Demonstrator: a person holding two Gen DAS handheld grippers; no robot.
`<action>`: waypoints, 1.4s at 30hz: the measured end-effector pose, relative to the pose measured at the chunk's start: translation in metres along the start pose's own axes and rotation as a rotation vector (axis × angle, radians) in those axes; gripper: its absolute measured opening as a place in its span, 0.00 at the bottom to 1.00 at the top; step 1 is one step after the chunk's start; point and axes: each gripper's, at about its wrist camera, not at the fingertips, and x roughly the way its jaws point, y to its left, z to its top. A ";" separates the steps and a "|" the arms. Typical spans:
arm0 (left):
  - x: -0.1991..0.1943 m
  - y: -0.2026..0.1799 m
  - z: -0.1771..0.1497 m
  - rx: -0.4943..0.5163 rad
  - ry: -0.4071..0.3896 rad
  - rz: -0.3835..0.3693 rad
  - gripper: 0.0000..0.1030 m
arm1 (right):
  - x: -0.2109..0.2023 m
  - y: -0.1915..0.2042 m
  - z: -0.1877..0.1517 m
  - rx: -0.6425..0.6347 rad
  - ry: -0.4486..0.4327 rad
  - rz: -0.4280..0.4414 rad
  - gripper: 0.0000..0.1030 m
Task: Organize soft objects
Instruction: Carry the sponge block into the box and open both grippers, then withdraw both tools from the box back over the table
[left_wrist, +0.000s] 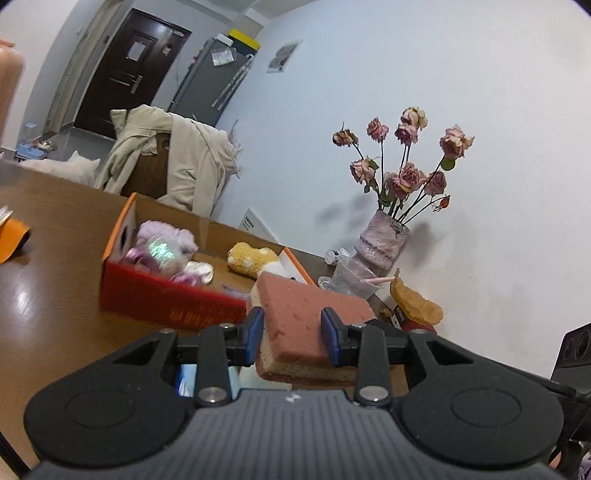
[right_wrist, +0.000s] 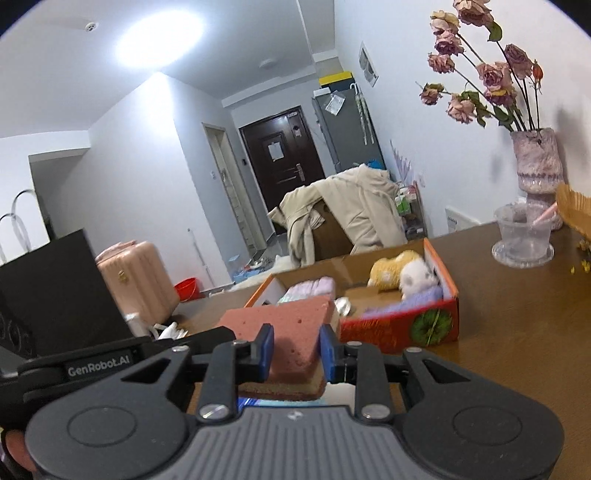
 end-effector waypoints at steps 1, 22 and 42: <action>0.012 0.000 0.012 0.011 0.004 0.000 0.33 | 0.008 -0.004 0.008 0.002 -0.004 0.001 0.25; 0.285 0.137 0.111 -0.170 0.303 0.269 0.27 | 0.352 -0.081 0.085 -0.140 0.352 -0.133 0.24; 0.174 0.059 0.131 0.131 0.097 0.286 0.54 | 0.233 -0.060 0.121 -0.119 0.204 -0.136 0.48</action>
